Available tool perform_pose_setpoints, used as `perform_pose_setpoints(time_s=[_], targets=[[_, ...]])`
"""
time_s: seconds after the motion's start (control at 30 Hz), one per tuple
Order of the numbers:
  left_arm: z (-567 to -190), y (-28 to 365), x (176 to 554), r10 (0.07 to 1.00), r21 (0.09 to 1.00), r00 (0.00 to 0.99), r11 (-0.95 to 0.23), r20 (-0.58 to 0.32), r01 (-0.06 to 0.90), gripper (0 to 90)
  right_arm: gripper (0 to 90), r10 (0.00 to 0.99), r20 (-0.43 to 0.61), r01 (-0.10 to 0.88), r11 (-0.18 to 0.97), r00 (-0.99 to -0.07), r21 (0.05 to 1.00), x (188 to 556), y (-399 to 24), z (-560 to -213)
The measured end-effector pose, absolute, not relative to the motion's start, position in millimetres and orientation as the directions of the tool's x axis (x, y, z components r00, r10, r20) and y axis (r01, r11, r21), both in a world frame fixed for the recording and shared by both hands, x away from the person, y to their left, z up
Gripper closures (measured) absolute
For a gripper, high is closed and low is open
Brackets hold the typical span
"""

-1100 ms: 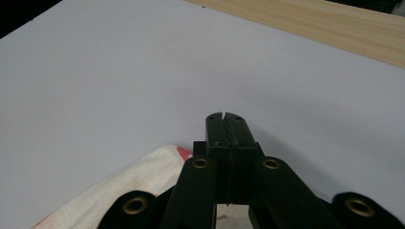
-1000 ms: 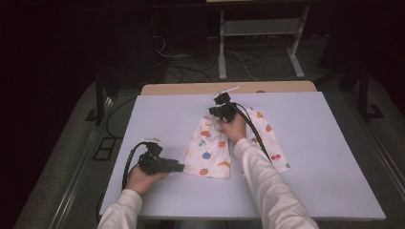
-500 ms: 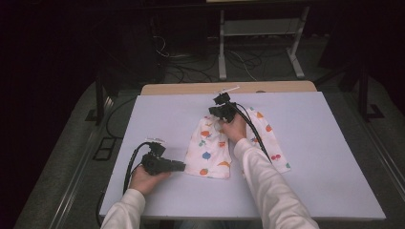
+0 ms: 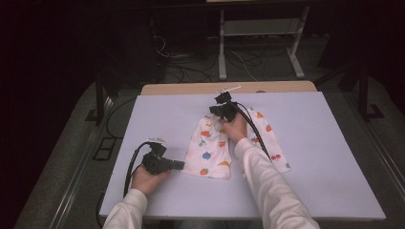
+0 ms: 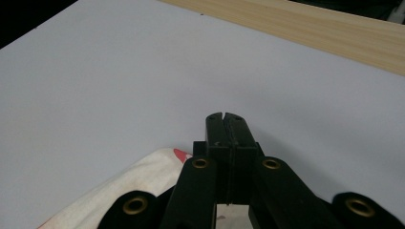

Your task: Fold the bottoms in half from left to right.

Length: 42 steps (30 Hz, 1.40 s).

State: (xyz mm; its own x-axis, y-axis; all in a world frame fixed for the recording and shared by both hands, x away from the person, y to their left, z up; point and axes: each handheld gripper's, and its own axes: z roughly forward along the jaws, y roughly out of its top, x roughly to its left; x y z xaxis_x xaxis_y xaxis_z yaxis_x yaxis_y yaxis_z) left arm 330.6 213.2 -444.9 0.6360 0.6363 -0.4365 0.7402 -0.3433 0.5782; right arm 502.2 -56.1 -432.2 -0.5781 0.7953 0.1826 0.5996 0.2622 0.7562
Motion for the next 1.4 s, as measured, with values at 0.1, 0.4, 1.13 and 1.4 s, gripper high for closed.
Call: perform_pose_setpoints(time_s=[0.1,0.4,1.13,1.4], targets=[[-444.1,213.4,330.0,0.631,0.581,0.638,-0.341,-0.441,0.739,89.7,88.6,0.796,0.189,0.6,0.254,-0.575,0.758,502.2,-57.2,-431.0],[-435.6,214.5,328.3,0.617,0.61,0.649,-0.322,-0.445,0.724,89.7,88.6,0.796,0.19,0.595,0.248,-0.575,0.765,502.2,-61.9,-424.8],[-415.8,174.9,323.1,0.518,0.651,0.727,-0.367,-0.45,0.664,89.7,88.6,0.788,0.232,0.594,0.201,-0.571,0.779,505.6,-79.6,-413.5],[-407.1,164.6,321.1,0.494,0.669,0.747,-0.371,-0.445,0.644,89.7,88.6,0.78,0.251,0.598,0.189,-0.573,0.779,507.0,-87.5,-410.1]])
